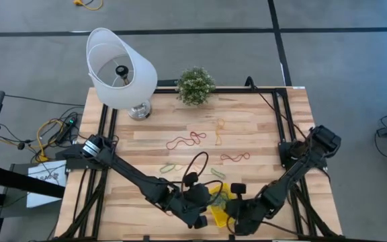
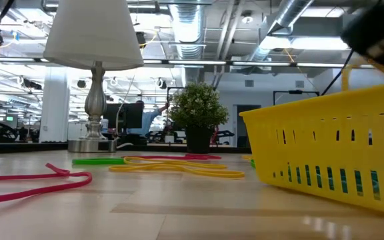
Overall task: Pick and place items into bin
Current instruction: Put the yellow rubber band into the bin
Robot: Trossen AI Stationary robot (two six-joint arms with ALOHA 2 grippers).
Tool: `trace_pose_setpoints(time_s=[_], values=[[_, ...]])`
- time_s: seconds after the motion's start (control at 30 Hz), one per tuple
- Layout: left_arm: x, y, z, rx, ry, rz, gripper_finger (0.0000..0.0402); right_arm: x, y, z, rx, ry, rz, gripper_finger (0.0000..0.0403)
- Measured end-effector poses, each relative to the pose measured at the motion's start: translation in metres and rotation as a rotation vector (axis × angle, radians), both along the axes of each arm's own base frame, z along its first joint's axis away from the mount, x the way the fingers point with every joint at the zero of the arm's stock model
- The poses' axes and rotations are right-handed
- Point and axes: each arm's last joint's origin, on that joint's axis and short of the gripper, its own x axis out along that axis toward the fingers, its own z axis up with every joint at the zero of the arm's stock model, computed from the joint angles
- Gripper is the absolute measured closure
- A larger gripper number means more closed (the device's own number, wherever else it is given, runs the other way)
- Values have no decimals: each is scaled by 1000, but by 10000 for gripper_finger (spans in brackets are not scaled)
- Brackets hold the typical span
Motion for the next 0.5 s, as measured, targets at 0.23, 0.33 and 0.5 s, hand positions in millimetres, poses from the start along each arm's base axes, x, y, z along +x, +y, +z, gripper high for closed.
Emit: trace_pose_setpoints(time_s=[0.23,0.33,0.5], values=[[-12,2,-9,25,97,92,313,10,-5,-22,-4,81,0,339],[-15,2,-12,20,129,117,313,15,-10,-24,-11,89,-20,314],[-20,0,-14,34,156,120,313,21,-20,-16,16,85,-44,282]])
